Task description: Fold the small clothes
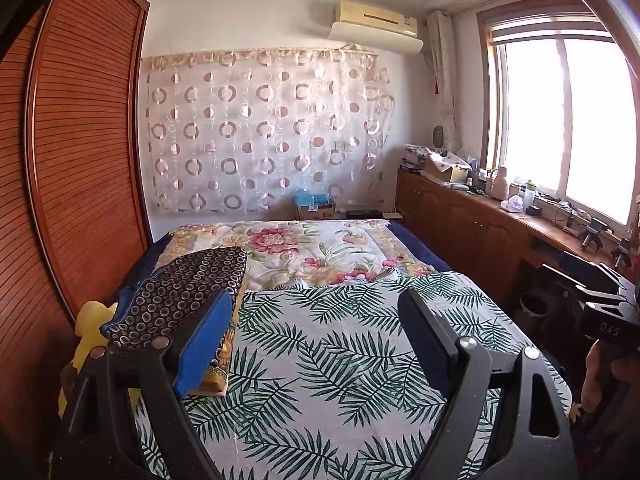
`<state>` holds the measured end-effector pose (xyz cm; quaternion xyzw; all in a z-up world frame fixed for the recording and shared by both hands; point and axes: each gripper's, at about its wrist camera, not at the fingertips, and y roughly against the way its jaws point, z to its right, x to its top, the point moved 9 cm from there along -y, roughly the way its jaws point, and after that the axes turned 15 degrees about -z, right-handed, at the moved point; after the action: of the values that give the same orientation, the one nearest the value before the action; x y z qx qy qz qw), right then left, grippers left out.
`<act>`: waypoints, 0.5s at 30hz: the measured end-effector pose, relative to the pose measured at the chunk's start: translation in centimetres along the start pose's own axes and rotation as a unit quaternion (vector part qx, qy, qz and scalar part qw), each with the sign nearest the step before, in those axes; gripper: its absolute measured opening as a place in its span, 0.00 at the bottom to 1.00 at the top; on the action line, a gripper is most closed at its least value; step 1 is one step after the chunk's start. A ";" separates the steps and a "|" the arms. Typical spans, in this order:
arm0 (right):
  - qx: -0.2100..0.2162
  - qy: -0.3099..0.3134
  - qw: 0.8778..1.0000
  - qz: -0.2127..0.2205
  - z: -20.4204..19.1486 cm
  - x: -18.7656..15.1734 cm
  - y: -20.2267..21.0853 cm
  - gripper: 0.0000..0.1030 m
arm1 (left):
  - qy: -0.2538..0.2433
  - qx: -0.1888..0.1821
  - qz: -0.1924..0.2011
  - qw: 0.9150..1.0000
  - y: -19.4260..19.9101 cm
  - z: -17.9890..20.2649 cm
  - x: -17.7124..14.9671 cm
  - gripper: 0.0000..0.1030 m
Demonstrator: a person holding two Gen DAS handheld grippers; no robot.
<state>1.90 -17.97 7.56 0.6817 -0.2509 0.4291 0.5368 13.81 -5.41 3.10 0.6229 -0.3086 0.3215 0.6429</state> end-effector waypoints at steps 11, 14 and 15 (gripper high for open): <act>0.001 -0.001 1.000 -0.002 1.1 0.2 -0.5 0.90 | -0.001 0.009 -0.001 1.000 0.2 -0.3 -0.1 0.83; 0.002 0.001 1.000 -0.002 1.3 0.3 -0.5 0.90 | -0.001 0.010 -0.001 1.000 0.2 -0.3 -0.1 0.83; 0.002 0.001 1.000 -0.002 1.3 0.3 -0.5 0.90 | -0.001 0.009 -0.001 1.000 0.2 -0.3 -0.2 0.83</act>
<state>2.86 -19.05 7.47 0.6829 -0.2484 0.4294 0.5363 13.54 -5.12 3.09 0.6294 -0.3054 0.3234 0.6371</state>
